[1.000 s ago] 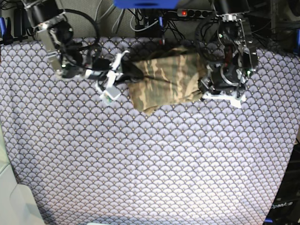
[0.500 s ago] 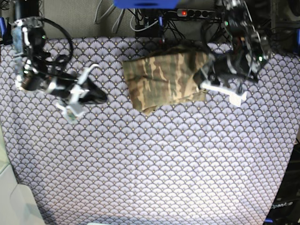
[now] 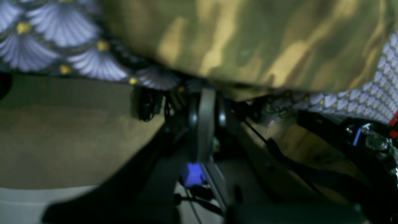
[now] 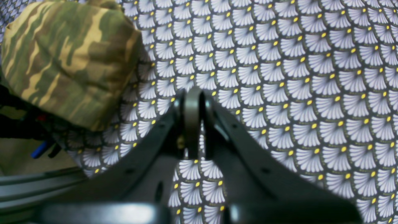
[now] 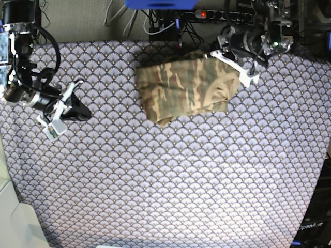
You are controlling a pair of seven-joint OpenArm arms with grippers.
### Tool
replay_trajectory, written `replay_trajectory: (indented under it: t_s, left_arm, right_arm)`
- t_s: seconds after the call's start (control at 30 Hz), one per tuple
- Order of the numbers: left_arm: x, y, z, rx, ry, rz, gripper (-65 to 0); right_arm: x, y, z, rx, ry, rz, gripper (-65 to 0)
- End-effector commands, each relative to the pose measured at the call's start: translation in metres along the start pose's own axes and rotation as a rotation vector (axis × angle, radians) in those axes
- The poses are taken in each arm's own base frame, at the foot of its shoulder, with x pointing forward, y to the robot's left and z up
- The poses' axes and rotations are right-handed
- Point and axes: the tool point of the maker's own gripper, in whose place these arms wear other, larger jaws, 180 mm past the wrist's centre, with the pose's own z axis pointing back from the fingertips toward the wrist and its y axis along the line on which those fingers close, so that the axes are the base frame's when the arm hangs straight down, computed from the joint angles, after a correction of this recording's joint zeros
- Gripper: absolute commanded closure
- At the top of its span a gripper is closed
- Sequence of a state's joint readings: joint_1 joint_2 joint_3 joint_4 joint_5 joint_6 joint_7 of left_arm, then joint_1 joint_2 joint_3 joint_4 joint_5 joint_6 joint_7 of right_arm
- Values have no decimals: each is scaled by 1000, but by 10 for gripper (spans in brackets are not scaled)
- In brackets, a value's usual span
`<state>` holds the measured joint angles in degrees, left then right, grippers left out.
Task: Fold the T-shirt properly
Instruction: 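Release the bundle and move both grippers away from its sides, then grasp the bundle's sides with both grippers and rotate it lengthwise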
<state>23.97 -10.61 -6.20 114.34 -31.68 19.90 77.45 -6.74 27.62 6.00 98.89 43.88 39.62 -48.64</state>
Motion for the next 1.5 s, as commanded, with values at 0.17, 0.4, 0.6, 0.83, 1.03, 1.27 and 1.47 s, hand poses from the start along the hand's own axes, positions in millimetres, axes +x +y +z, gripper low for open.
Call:
replay_trajectory:
  t_s: [0.17,0.4,0.6,0.83,1.03,1.27,1.47]
  left_arm:
    - [22,-6,-2,-13,-33,-2,0]
    - [8,-14,-29,-8,77,-49,0]
    - [9,1,-40,92,69,-75,0]
    - [43,8,-41,173,-18,-96,0]
    - [73,24,-52,218,-58,-46,0]
    - [89,33,-44,208,-106,46,0]
    - [83,37,-46,213,-93,54,0]
  right_arm:
    - [4,4,5,10,-25,10,0]
    - [-6,7,6,16,-5,-3,0]
    - [-11,9,6,19,6,-10,0]
    - [-11,10,6,21,3,-11,0]
    - [-11,10,7,22,5,-9,0]
    - [4,12,0,39,-17,22,0]
    - [34,44,-33,167,-27,126,0]
